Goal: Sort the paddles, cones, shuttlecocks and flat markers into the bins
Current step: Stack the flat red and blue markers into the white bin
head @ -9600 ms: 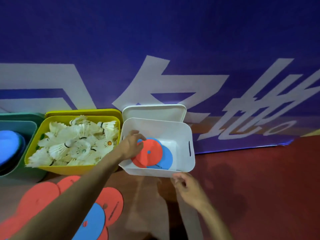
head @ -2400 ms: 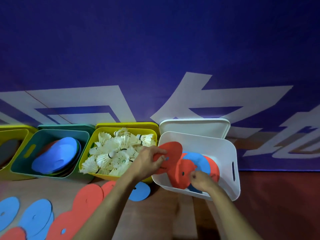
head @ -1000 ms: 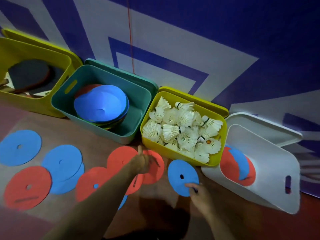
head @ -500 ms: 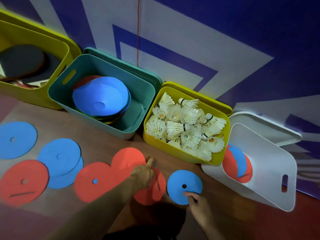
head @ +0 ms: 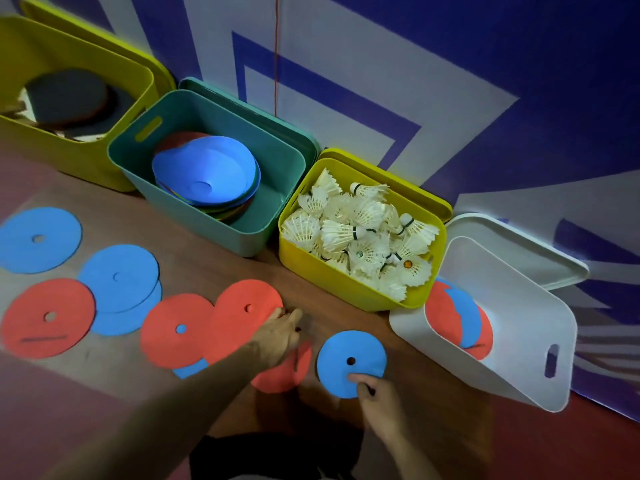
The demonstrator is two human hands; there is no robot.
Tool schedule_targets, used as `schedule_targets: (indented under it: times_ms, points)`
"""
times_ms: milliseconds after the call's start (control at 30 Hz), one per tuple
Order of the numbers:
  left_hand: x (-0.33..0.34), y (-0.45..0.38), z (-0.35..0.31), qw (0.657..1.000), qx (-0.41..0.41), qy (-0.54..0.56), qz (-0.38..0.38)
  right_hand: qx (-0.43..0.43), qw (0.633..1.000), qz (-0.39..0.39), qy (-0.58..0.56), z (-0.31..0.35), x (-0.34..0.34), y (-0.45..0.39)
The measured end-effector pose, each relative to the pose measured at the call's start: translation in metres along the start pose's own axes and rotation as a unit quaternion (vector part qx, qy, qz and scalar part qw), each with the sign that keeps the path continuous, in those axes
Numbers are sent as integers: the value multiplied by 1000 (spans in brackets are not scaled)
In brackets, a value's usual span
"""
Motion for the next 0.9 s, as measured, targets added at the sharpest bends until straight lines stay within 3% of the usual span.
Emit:
schedule_targets:
  times_ms: [100, 133, 267, 400, 567, 733, 900]
  points:
    - [5, -2, 11, 997, -72, -21, 6, -23, 1000, 1, -13, -5, -16, 6]
    - [10, 0, 11, 995, -96, 4, 41, -38, 999, 0, -14, -5, -24, 7]
    - [-40, -3, -47, 988, -98, 77, 89, -107, 994, 10, -2, -10, -63, 14]
    - [-102, -13, -108, 993, -58, 87, -47, -167, 985, 6, -30, -6, -111, 31]
    - [-158, -23, -149, 984, -56, 112, -128, -243, 964, -44, -93, 12, -180, 48]
    - [-229, -54, -189, 976, -51, 104, -185, -251, 946, -131, -157, 13, -252, 35]
    - [-261, -105, -220, 966, -10, 129, -223, -197, 947, -186, -174, -8, -294, -17]
Point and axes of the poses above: each hand's wrist, its own y-axis away from the middle knuckle, its own x-axis out of the palm, z = x × y, the point moved 10 cm from there along -y, towards the middle knuckle, and after that the axes turned 15 degrees about -z, right-handed, at the moved point
